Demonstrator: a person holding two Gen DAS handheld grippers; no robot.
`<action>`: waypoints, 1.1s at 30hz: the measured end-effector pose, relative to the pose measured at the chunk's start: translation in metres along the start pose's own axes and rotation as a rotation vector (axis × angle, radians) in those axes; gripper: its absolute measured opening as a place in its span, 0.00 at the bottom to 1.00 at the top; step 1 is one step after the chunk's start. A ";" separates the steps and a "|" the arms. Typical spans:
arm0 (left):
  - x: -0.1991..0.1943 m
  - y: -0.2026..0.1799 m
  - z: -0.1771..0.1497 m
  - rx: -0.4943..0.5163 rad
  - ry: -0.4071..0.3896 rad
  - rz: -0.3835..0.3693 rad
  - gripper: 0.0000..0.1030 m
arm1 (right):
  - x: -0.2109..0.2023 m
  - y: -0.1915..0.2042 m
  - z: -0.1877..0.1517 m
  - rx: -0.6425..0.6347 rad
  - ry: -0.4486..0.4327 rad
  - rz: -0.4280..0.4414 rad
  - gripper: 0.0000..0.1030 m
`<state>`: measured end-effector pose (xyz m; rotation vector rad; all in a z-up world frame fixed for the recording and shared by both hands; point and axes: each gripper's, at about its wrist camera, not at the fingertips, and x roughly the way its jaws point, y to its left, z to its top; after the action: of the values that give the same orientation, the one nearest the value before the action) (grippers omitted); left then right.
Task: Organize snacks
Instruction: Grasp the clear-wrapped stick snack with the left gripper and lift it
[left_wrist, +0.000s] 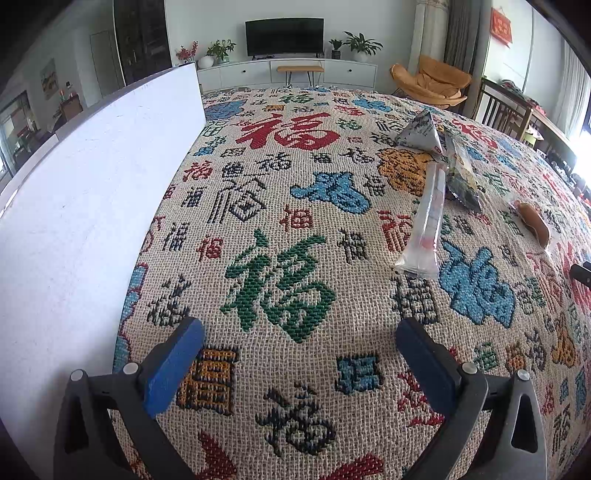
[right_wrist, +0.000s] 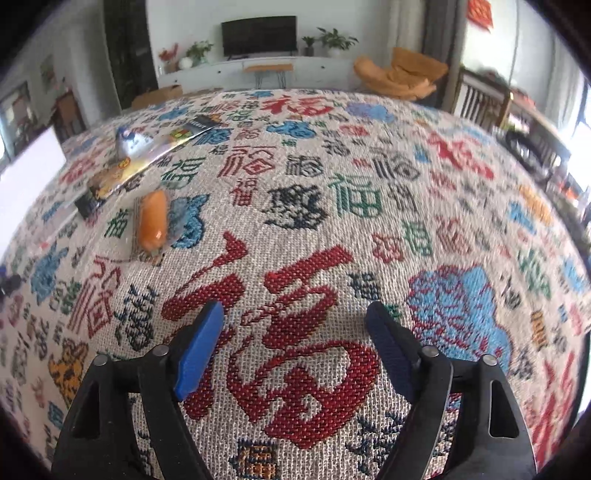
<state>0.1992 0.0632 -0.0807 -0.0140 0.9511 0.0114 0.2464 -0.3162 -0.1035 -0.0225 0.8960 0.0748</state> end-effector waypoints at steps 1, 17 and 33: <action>0.000 0.000 0.000 0.000 0.000 0.000 1.00 | 0.000 -0.002 0.000 0.010 0.001 -0.014 0.81; 0.035 -0.071 0.086 0.068 0.219 -0.314 0.93 | 0.001 0.001 -0.001 0.014 0.003 -0.016 0.84; -0.021 -0.033 0.003 0.032 0.109 -0.194 0.33 | 0.001 0.001 -0.001 0.014 0.003 -0.016 0.84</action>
<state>0.1901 0.0300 -0.0612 -0.0783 1.0556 -0.1851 0.2460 -0.3153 -0.1047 -0.0171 0.8992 0.0533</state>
